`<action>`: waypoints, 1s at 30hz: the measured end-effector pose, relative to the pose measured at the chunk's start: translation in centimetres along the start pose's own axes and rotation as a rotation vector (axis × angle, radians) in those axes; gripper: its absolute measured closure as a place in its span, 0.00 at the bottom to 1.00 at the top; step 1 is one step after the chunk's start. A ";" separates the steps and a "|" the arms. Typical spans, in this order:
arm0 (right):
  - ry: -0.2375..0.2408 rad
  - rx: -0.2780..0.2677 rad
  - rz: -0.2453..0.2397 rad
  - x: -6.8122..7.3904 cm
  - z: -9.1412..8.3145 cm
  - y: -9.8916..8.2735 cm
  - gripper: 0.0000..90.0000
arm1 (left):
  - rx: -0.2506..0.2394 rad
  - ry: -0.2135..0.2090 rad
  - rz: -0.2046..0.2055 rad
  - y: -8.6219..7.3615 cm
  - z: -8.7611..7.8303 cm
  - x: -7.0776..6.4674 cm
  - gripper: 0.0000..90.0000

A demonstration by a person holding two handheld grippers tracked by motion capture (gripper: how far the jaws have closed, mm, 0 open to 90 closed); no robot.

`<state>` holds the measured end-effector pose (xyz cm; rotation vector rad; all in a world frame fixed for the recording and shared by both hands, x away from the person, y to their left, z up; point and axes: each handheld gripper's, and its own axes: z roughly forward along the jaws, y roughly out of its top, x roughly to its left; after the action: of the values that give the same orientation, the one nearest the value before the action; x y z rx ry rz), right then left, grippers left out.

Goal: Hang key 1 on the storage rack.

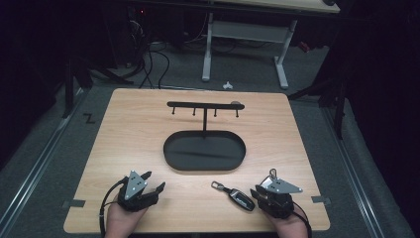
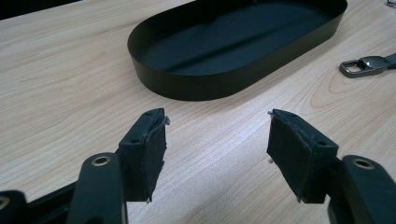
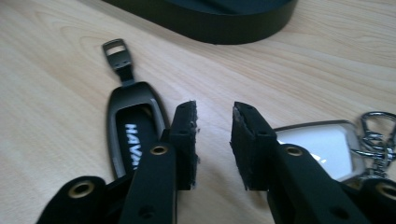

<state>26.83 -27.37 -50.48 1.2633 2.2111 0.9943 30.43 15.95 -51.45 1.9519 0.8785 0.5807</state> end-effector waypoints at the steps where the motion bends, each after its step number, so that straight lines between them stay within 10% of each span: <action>1: -0.001 0.002 0.003 -0.3 0.1 0.0 0.76 | 0.000 -0.002 -0.002 0.0 0.0 0.0 0.42; 12: -0.079 0.130 0.014 -1.4 0.4 1.4 0.72 | 0.004 -0.020 -0.007 0.0 0.4 0.2 0.42; 30: -0.046 0.315 -0.043 -2.0 1.2 4.9 0.56 | 0.024 -0.015 0.033 -0.1 0.6 -0.8 0.37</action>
<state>31.40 -26.98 -47.67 1.3467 2.4145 0.6089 30.32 15.09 -51.91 1.9935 0.8491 0.5768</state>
